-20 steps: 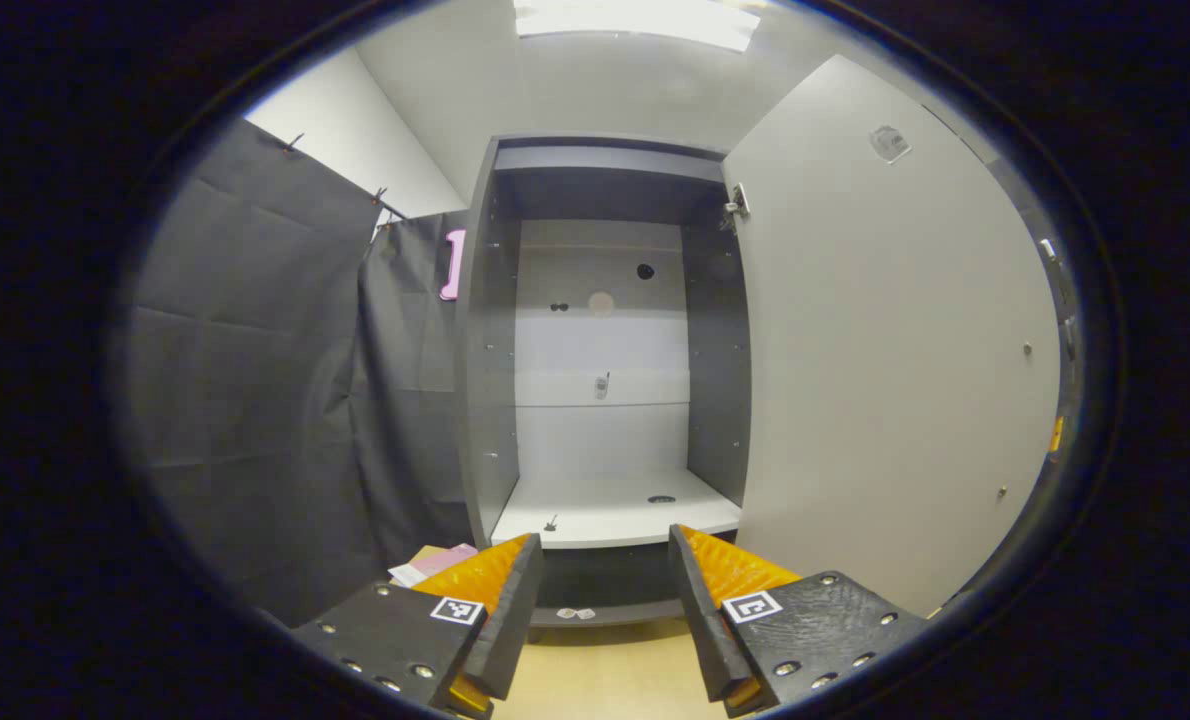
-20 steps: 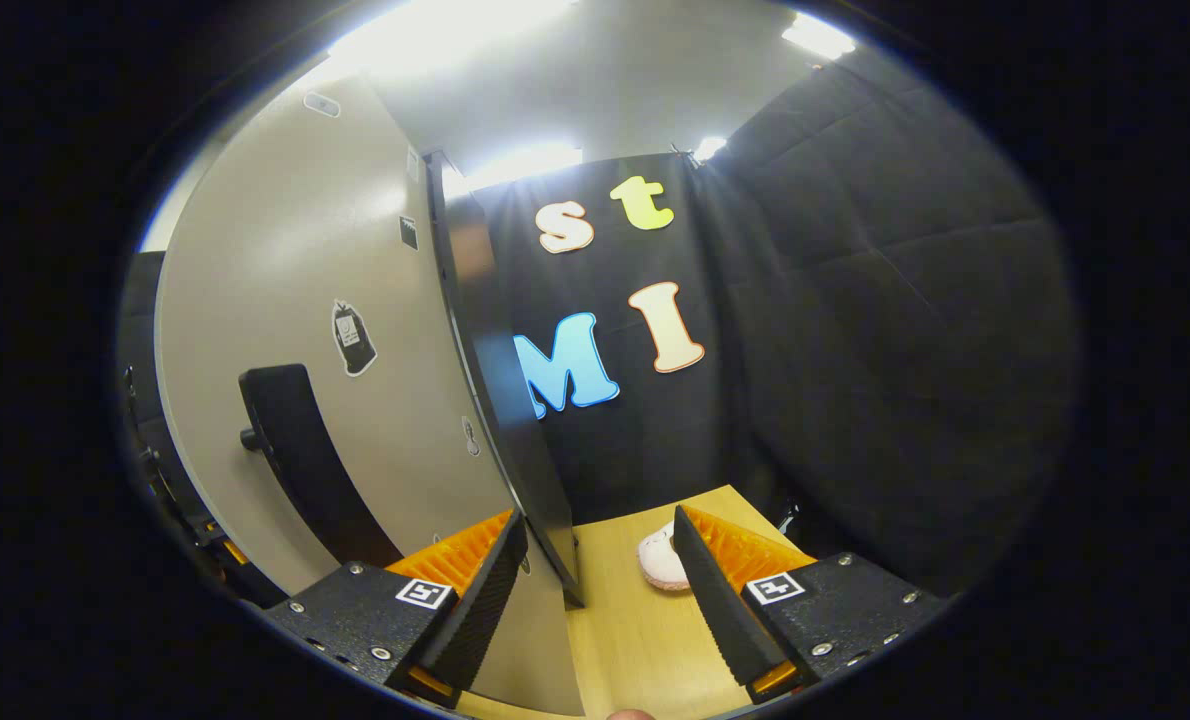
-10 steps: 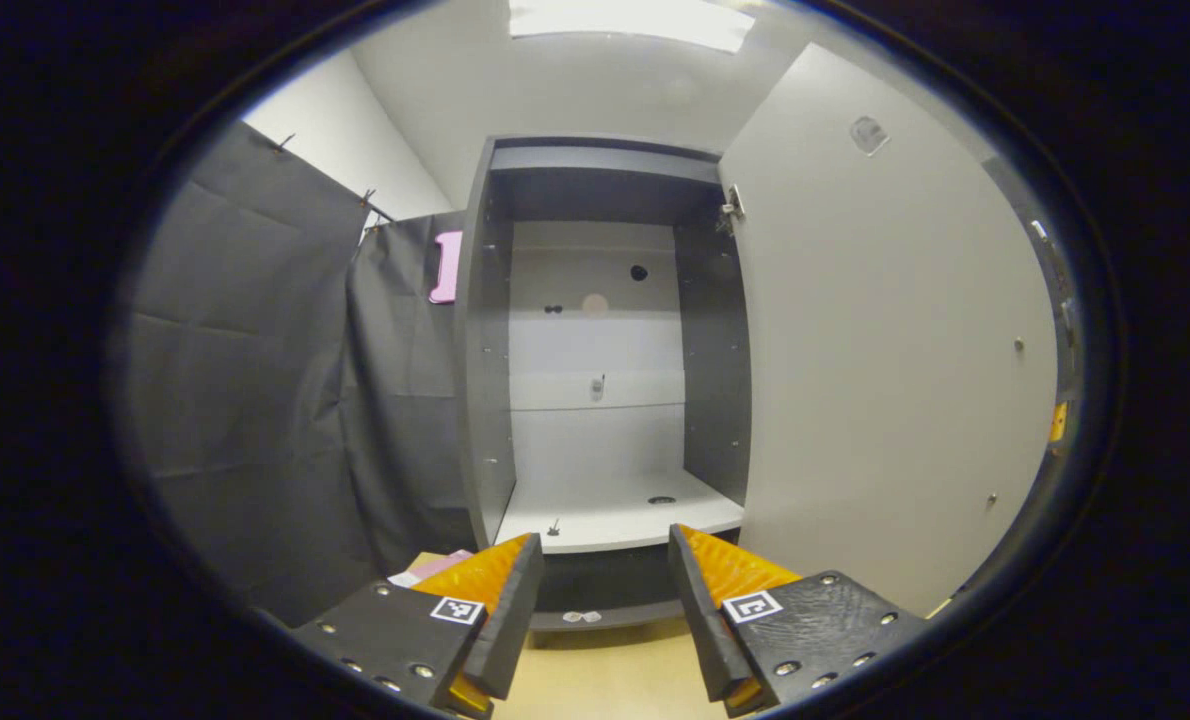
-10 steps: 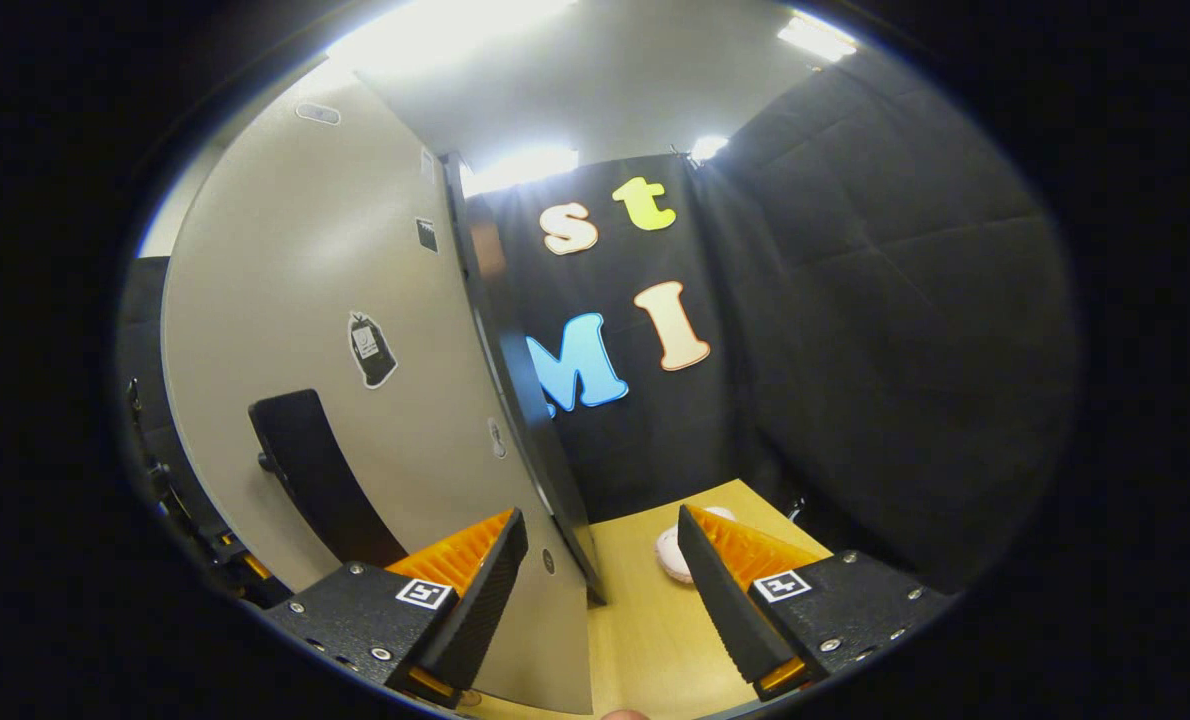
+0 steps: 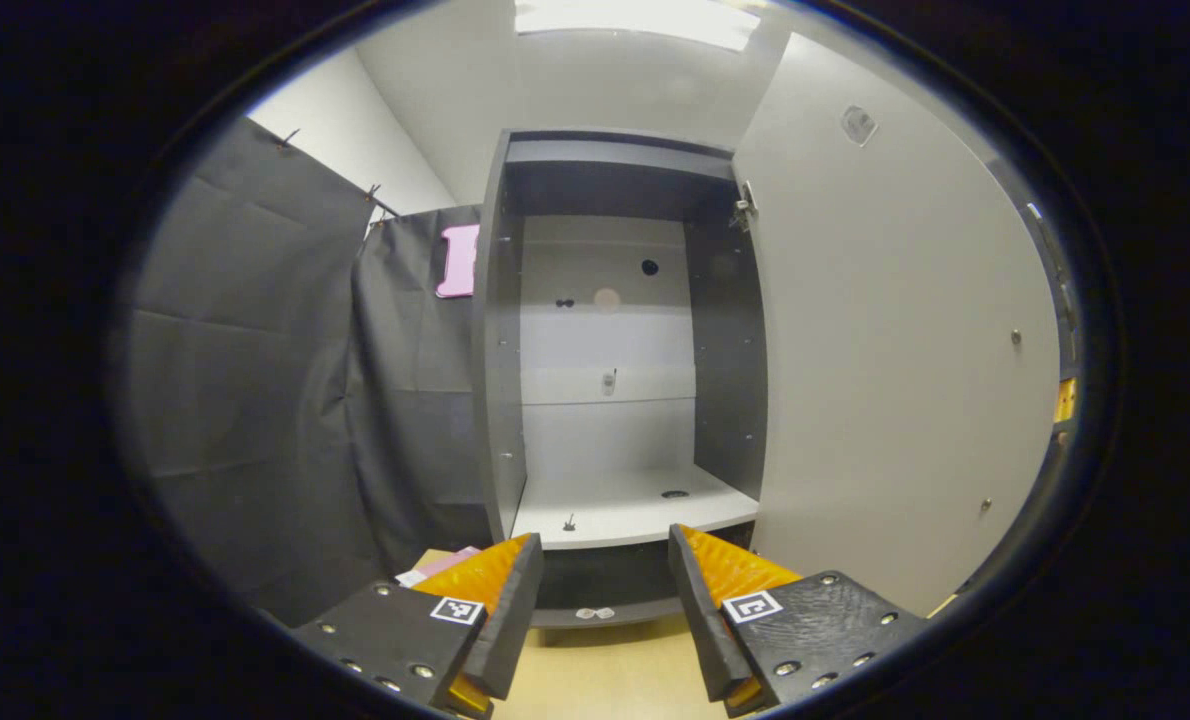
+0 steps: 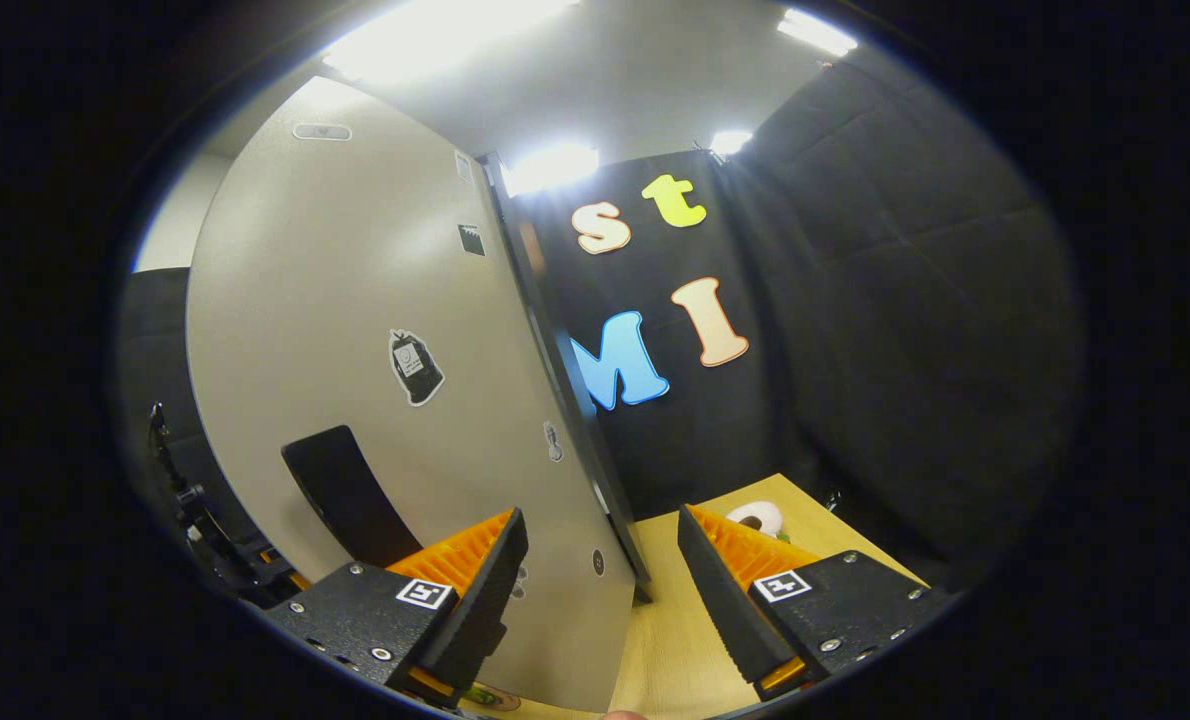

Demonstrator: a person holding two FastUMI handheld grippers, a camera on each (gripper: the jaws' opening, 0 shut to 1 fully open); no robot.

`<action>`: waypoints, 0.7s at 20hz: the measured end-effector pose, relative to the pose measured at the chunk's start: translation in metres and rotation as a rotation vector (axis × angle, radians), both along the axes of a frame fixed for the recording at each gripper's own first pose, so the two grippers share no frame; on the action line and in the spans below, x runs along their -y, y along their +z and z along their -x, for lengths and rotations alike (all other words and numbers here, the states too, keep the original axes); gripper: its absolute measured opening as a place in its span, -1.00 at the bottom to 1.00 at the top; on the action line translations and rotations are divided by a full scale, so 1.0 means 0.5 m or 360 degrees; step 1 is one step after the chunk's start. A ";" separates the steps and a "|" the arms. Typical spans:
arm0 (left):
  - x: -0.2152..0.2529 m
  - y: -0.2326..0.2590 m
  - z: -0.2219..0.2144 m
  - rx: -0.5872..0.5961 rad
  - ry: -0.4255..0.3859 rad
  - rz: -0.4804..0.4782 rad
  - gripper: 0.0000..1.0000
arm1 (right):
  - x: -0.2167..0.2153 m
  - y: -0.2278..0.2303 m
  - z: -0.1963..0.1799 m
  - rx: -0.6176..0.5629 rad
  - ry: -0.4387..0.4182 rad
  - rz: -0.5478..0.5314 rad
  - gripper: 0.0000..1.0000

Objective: Open the cabinet door with the right hand, grasp the bottle in the cabinet with the left hand and place it on the coaster, then close the cabinet door with the right hand.

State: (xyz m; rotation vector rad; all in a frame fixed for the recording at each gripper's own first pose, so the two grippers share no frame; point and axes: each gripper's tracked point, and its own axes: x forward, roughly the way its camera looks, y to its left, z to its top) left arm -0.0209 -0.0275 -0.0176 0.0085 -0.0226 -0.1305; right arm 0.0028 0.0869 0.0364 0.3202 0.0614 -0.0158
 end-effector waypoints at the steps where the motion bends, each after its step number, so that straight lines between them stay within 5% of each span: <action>1: -0.003 -0.004 -0.001 -0.0006 0.0002 0.0000 0.55 | -0.007 -0.003 -0.001 -0.0009 0.0010 -0.0011 0.87; 14: -0.039 -0.012 0.001 -0.0051 0.0041 -0.0016 0.55 | -0.108 0.003 -0.035 0.0000 0.0217 -0.0034 0.87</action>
